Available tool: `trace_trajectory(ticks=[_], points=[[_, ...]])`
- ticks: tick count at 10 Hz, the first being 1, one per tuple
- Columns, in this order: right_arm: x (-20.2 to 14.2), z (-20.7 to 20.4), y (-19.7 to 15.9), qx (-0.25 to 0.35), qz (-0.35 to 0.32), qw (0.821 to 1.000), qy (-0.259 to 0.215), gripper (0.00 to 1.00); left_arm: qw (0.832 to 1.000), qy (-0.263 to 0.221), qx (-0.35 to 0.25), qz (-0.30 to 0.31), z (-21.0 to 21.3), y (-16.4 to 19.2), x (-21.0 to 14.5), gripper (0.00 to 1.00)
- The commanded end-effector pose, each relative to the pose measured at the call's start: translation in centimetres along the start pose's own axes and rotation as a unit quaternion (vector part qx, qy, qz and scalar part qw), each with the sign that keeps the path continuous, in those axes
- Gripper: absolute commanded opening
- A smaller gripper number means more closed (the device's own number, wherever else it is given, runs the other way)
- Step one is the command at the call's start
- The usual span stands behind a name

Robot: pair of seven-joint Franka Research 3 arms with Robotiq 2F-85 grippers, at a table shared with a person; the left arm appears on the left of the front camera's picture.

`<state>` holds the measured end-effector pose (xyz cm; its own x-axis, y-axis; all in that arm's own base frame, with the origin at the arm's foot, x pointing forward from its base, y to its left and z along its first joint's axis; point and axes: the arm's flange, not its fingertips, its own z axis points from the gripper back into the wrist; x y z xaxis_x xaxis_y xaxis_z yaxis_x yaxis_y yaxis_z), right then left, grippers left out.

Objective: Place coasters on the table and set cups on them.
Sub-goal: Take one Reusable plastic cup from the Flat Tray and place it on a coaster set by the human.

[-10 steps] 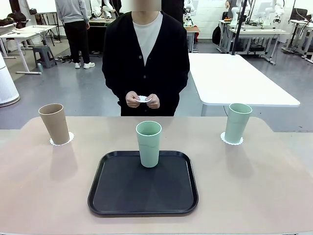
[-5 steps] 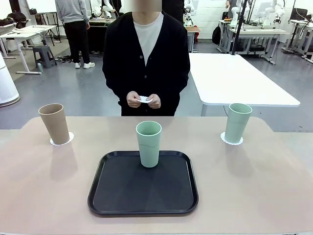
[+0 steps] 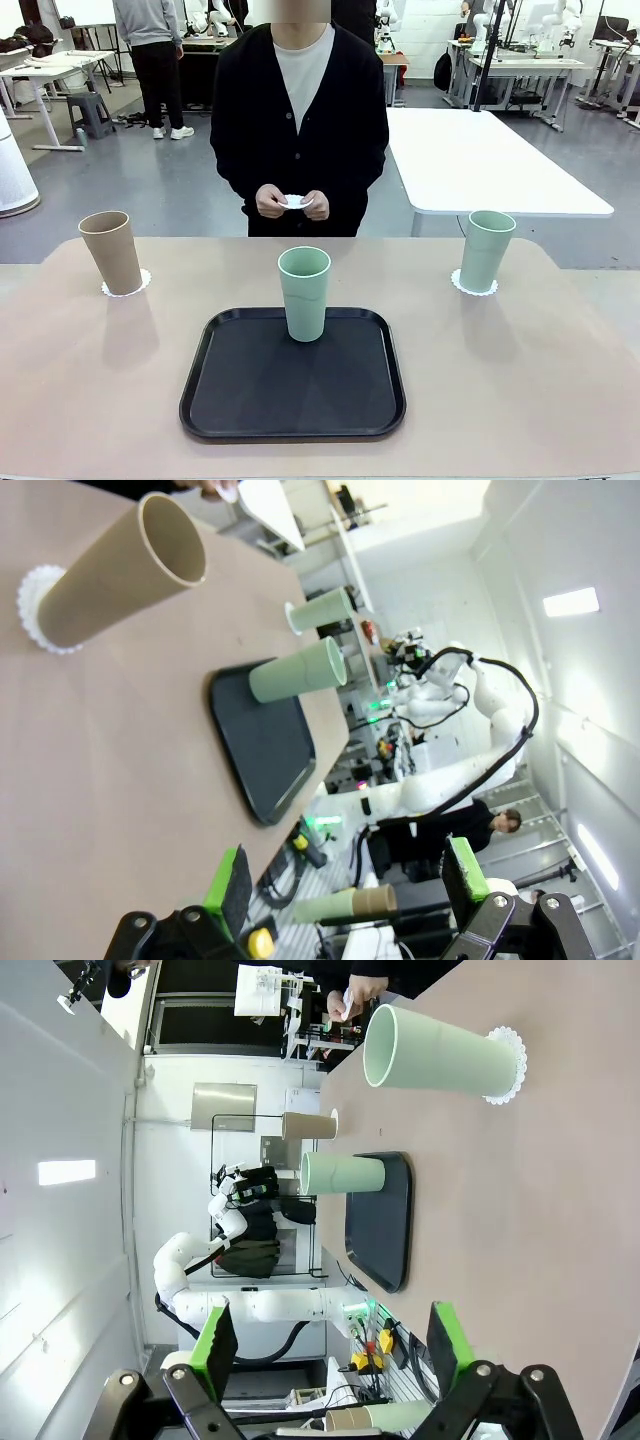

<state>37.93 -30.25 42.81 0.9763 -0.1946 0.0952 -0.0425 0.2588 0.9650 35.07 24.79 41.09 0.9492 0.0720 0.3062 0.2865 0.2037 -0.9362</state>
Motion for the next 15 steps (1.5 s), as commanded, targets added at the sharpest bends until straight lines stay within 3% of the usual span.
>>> trace_trajectory(ticks=[1, 15], points=[[0.1, 0.04, 0.12, -0.002, -0.006, 1.0, 0.0, 1.0, 1.0, -0.003, 0.001, -0.003, 0.07, -0.18, 0.03, 1.0], [0.1, 0.04, 0.12, -0.002, -0.006, 1.0, 0.0, 1.0, 1.0, -0.003, 0.001, -0.003, 0.07, -0.18, 0.03, 1.0]])
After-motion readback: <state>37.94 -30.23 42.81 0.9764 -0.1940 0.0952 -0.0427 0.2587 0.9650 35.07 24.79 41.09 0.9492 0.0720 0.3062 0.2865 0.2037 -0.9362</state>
